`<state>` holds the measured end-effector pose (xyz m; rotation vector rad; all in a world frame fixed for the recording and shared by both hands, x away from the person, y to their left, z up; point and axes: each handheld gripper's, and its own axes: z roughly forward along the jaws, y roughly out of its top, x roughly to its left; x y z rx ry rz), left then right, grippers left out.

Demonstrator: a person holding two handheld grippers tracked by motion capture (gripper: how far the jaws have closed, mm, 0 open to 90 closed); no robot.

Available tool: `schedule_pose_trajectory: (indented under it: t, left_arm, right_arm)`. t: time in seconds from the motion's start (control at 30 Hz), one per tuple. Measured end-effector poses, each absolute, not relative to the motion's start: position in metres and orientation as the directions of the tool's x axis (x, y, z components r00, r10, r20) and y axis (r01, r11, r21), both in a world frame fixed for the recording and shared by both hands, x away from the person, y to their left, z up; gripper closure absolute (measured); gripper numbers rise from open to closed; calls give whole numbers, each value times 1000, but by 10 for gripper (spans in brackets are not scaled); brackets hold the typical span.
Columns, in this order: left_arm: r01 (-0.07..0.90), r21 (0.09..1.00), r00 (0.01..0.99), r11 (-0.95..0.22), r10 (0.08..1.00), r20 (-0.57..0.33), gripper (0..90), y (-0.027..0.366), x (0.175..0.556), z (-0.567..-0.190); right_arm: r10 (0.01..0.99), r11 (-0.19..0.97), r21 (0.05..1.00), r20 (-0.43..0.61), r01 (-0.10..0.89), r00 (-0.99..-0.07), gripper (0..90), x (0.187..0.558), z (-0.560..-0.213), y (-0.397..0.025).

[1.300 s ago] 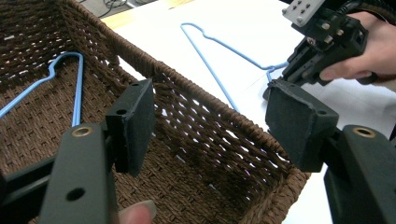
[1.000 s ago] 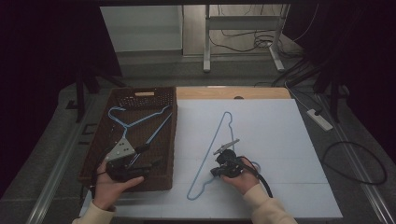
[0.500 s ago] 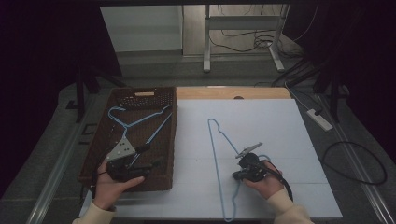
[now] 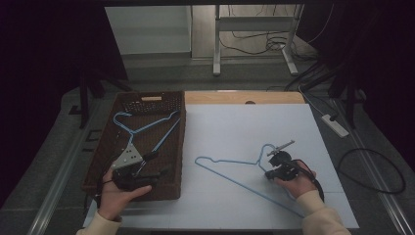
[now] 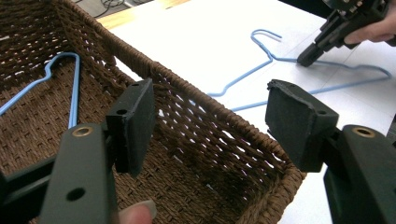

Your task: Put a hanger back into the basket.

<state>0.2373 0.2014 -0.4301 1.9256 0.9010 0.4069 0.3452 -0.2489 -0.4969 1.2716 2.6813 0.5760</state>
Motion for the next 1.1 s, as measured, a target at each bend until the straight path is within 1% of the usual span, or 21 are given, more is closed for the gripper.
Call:
schedule_pose_trajectory:
  t: [0.13,0.2,0.33,0.43,0.47,0.5,0.57,0.6,0.67,0.77,0.9,1.03,1.1]
  left_arm:
    - [421,859,675,-290,733,-84,340,201,237,-430]
    - [420,860,674,-288,734,-84,340,202,237,-429]
    - [420,860,675,-289,733,-83,340,201,236,-429]
    - [419,860,676,-291,732,-82,340,200,237,-430]
    - [419,860,676,-291,732,-82,340,200,237,-430]
    - [420,859,676,-292,732,-82,340,200,237,-430]
    - [421,859,675,-291,733,-83,340,201,237,-430]
    - [420,859,675,-291,733,-82,340,201,237,-430]
    - [418,861,675,-290,733,-81,340,201,236,-429]
    - [417,862,674,-288,734,-81,341,203,236,-429]
    - [416,863,673,-286,735,-81,341,204,236,-428]
    - [416,863,673,-287,735,-80,341,204,236,-428]
    - [416,863,674,-288,735,-80,341,203,236,-428]
  right_arm:
    - [783,561,390,36,730,-621,900,353,-496,-258]
    - [802,536,404,32,741,-597,900,360,-496,-265]
    - [804,531,424,21,734,-594,900,362,-496,-262]
    - [779,540,475,32,695,-627,900,353,-492,-240]
    - [779,540,475,32,695,-627,900,353,-492,-240]
    - [768,541,490,42,684,-639,900,351,-491,-232]
    - [741,554,513,55,655,-670,900,347,-492,-210]
    - [715,564,524,77,638,-695,900,345,-494,-190]
    - [704,572,526,80,629,-706,900,345,-495,-183]
    - [668,594,514,112,618,-736,900,344,-506,-154]
    - [654,606,512,114,609,-747,900,339,-510,-147]
    - [639,601,509,157,616,-753,900,333,-508,-151]
    - [636,603,507,161,616,-755,900,332,-508,-151]
